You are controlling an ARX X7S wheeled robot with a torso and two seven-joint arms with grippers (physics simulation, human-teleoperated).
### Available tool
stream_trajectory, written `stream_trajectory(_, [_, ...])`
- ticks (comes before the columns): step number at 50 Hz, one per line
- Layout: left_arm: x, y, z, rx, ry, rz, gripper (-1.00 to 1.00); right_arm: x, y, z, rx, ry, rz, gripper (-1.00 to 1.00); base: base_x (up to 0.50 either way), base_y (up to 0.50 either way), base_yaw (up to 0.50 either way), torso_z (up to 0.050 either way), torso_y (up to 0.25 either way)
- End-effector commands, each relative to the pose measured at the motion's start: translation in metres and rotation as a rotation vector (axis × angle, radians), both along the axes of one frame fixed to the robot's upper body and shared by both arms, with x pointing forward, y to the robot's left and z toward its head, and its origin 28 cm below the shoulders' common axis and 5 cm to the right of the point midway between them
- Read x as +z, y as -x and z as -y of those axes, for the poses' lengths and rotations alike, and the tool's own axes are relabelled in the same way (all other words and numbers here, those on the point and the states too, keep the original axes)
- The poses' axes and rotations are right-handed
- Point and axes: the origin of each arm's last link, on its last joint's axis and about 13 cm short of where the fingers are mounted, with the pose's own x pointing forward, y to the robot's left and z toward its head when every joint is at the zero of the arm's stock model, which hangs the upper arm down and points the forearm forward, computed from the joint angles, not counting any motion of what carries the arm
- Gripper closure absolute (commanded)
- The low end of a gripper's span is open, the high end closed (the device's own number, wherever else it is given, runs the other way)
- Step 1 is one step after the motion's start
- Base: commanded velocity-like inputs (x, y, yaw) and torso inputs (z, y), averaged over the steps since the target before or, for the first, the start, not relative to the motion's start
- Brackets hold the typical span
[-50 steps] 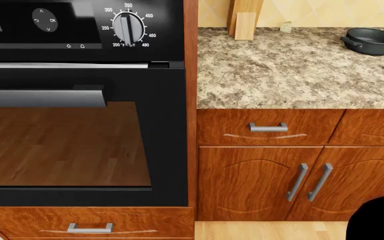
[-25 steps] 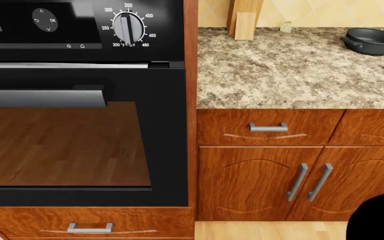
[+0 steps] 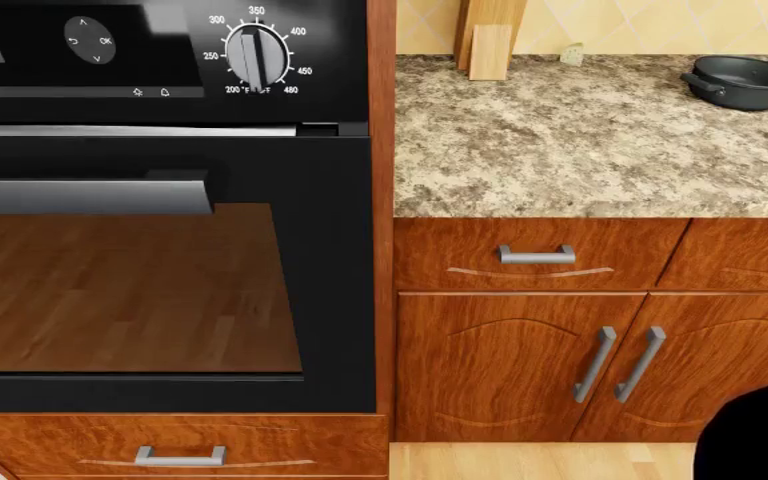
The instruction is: Open the microwave door
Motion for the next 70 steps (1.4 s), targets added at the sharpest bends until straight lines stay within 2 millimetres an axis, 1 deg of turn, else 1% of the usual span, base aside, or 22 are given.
stream_trajectory(1, [-0.007,0.019,-0.038,0.149,0.044,-0.049,-1.00,0.002,0.001,0.000,-0.001,0.001,0.002,-1.00,0.00,0.00,0.00,0.000,0.000])
stream_trajectory(4, [-0.008,0.030,-0.046,0.184,0.054,-0.052,-1.00,0.002,0.001,-0.001,0.002,0.002,0.004,-1.00,0.00,0.00,0.00,0.000,0.000])
stream_trajectory(10, [-0.009,0.043,-0.063,0.242,0.073,-0.071,-1.00,0.004,0.000,-0.003,0.006,0.007,0.005,-1.00,0.00,0.00,0.00,0.000,0.002])
stream_trajectory(20, [-0.022,0.060,-0.092,0.329,0.147,-0.127,-1.00,0.009,0.000,-0.005,0.004,0.016,0.009,-1.00,0.00,0.00,0.00,0.000,0.000])
stream_trajectory(39, [-0.047,0.102,-0.124,0.505,0.250,-0.198,-1.00,0.009,-0.002,-0.006,-0.007,0.021,0.008,-1.00,0.00,0.00,0.00,0.000,0.000])
stream_trajectory(53, [-0.059,0.125,-0.136,0.618,0.277,-0.264,-1.00,0.008,-0.004,-0.006,-0.010,0.023,0.005,-1.00,0.00,0.00,0.00,0.000,0.001])
stream_trajectory(64, [-0.067,0.151,-0.143,0.720,0.308,-0.286,-1.00,0.007,-0.004,-0.006,-0.009,0.020,0.004,-1.00,0.00,0.00,0.00,0.000,0.002])
stream_trajectory(70, [-0.068,0.154,-0.143,0.726,0.312,-0.279,-1.00,0.007,-0.004,-0.006,-0.006,0.020,0.004,-1.00,0.00,0.00,0.00,0.000,0.003])
